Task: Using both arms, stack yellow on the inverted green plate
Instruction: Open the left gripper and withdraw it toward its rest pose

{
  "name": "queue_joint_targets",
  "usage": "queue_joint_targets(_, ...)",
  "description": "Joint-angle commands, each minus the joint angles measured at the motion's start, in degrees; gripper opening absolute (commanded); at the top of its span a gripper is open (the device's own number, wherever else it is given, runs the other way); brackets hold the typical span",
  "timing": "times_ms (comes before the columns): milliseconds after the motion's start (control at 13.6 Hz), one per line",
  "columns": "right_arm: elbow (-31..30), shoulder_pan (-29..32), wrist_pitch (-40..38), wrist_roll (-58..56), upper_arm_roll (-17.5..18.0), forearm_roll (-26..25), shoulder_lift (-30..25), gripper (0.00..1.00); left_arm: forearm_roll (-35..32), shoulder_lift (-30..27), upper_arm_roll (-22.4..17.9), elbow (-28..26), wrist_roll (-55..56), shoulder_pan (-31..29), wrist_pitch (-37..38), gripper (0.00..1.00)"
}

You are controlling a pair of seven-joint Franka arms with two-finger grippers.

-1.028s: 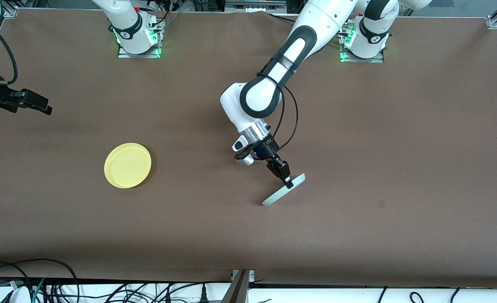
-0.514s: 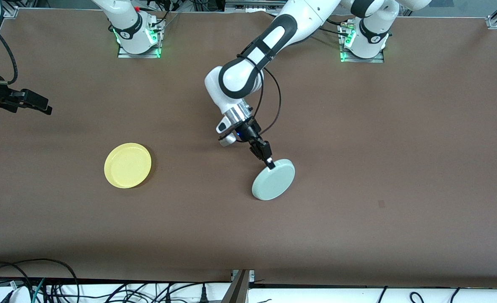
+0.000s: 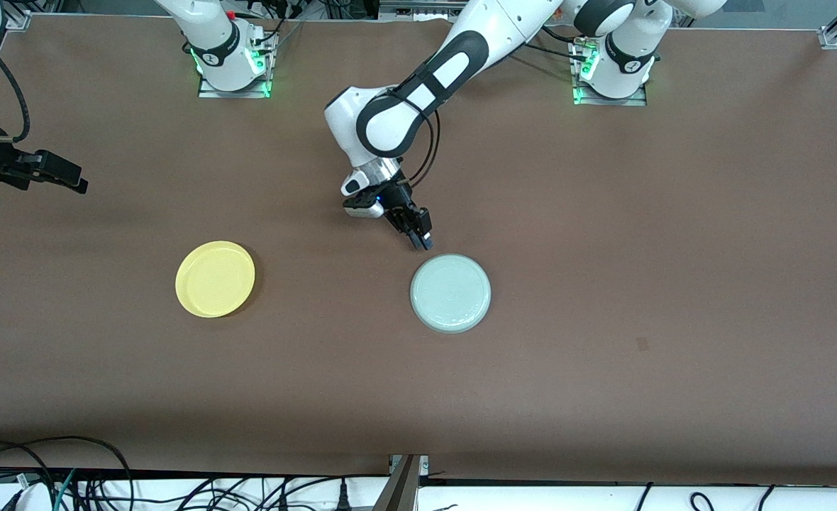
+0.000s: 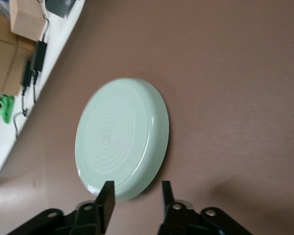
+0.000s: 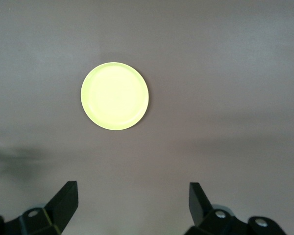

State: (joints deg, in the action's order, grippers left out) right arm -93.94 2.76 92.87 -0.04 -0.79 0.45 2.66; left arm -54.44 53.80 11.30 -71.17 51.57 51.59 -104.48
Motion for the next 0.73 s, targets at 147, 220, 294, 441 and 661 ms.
queue_joint_targets(147,0.34,-0.04,-0.41,0.48,0.00,0.34,-0.20,1.00,11.43,-2.03,0.66,4.73,-0.15,-4.63,-0.28,1.00)
queue_joint_targets(220,0.34,-0.04,-0.41,0.48,0.00,0.34,-0.20,1.00,15.12,-3.95,0.66,4.64,-0.67,-6.91,-0.54,1.00)
queue_joint_targets(294,0.34,0.05,-0.41,0.48,0.00,0.43,-0.11,1.00,18.64,-5.97,0.66,4.12,-0.94,-9.63,-1.50,1.00)
queue_joint_targets(441,0.34,-0.04,-0.41,0.48,0.00,0.34,-0.11,1.00,26.10,-10.19,0.57,3.59,-7.58,-15.61,-2.13,1.00)
queue_joint_targets(661,0.34,-0.04,-0.41,0.48,0.00,0.34,-0.11,1.00,36.23,-16.69,0.13,1.48,-19.28,-24.66,-2.04,1.00)
